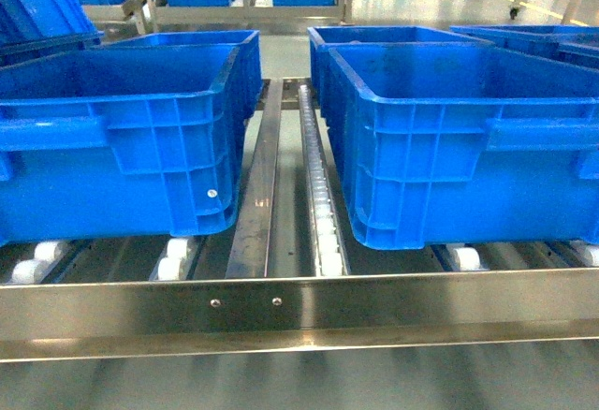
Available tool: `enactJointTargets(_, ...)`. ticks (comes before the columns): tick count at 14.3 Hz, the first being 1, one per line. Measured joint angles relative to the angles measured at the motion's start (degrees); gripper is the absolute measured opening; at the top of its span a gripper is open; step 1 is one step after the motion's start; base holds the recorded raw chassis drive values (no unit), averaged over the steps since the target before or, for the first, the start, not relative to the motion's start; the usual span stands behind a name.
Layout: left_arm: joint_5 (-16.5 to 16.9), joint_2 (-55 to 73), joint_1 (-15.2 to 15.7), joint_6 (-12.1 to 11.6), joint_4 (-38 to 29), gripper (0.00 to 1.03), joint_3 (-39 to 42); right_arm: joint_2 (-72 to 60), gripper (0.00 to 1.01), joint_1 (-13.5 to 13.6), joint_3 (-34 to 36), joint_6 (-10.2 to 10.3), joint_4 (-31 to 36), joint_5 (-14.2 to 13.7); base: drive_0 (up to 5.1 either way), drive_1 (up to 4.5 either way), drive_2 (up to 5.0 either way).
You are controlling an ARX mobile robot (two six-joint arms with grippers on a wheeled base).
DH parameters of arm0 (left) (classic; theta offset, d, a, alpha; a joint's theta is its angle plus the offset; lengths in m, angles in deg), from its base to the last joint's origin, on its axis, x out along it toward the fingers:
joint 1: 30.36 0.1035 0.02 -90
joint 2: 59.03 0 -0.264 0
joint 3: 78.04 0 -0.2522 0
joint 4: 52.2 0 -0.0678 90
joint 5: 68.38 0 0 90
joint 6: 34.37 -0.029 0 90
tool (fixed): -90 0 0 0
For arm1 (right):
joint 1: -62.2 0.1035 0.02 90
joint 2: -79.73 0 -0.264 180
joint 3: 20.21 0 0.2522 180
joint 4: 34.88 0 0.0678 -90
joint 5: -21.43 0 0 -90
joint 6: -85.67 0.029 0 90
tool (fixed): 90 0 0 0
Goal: Sort blue parts and orange caps into right shelf containers
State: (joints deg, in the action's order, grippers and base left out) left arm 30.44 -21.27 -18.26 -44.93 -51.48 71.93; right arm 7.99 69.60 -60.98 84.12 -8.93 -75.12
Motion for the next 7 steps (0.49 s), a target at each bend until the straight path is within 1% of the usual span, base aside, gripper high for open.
enactJointTargets(1, 0.0, 0.0, 0.0, 0.0, 0.0, 0.44, 0.0, -3.23, 0.41, -0.22, -4.11, 0.0, 1.7, 0.46, 0.0, 0.0, 0.0)
enactJointTargets(3, 0.0, 0.0, 0.0, 0.0, 0.0, 0.44, 0.0, -5.42, 0.41, -0.72, -6.97, 0.15, 1.88, 0.81, 0.0, 0.0, 0.0)
enactJointTargets(4, 0.0, 0.0, 0.0, 0.0, 0.0, 0.44, 0.0, -10.62, 0.41, -1.38, -13.22, 0.22, 2.27, 0.92, 0.0, 0.0, 0.0)
enactJointTargets(5, 0.0, 0.0, 0.0, 0.0, 0.0, 0.44, 0.0, -17.9, 0.43, -2.25, -21.64, 0.35, -0.37, 0.7, 0.0, 0.0, 0.0)
enactJointTargets(6, 0.0, 0.0, 0.0, 0.0, 0.0, 0.44, 0.0, -25.64, 0.56, -2.69, -29.53, 0.26, -2.01, 0.57, 0.0, 0.0, 0.0)
enactJointTargets(7, 0.0, 0.0, 0.0, 0.0, 0.0, 0.44, 0.0, -30.8, 0.68, -2.56, -33.81, 0.37, -1.2, -0.52, 0.0, 0.0, 0.0)
